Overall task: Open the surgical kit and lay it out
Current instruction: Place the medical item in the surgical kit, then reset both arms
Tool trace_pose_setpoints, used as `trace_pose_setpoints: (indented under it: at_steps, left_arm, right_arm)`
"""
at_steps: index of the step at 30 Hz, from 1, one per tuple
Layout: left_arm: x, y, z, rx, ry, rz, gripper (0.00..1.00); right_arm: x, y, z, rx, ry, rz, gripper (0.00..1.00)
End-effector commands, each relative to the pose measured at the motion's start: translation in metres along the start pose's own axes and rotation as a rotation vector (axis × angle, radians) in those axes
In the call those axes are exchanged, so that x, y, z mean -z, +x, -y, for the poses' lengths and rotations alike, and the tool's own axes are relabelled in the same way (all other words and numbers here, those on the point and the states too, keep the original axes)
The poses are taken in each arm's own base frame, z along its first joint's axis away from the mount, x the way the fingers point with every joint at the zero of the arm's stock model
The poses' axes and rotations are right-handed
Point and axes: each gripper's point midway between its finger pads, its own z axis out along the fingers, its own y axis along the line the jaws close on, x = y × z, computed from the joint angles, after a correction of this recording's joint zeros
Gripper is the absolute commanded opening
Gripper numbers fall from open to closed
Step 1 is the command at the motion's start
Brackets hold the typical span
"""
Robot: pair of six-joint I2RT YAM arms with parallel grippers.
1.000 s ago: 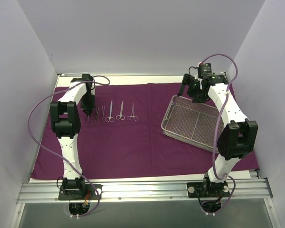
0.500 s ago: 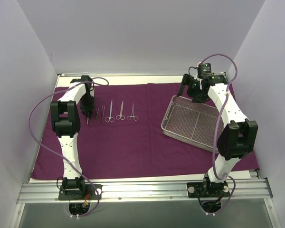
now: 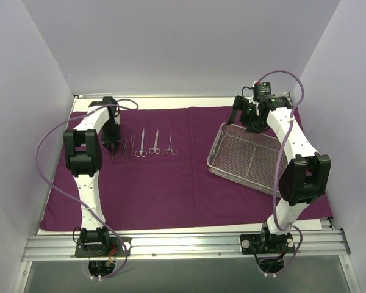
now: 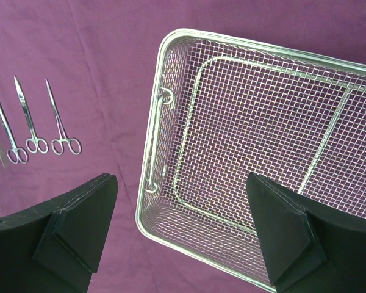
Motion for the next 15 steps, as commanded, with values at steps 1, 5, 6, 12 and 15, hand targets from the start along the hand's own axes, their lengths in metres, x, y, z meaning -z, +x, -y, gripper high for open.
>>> trace_pose_setpoints:
  at_steps: [1,5,6,12,15]
  left_arm:
    - [0.026,-0.012,0.0,0.032,0.031,0.064,0.38]
    - [0.056,-0.013,-0.007,0.073,0.03,0.102,0.45]
    - [0.078,-0.017,-0.009,0.088,0.038,0.148,0.49]
    - [0.169,-0.019,0.019,0.141,0.271,0.35,0.63]
    - [0.2,-0.002,0.057,0.141,0.483,0.406,0.94]
  right_arm:
    - [0.018,-0.003,-0.003,0.016,-0.022,0.036,0.91]
    - [0.022,-0.004,-0.002,0.015,-0.013,0.045,0.91]
    - [0.024,-0.003,-0.002,0.013,-0.012,0.042,0.91]
    - [0.032,0.026,-0.004,0.034,-0.009,0.012,1.0]
    - [0.032,0.056,-0.012,0.078,-0.014,-0.002,1.0]
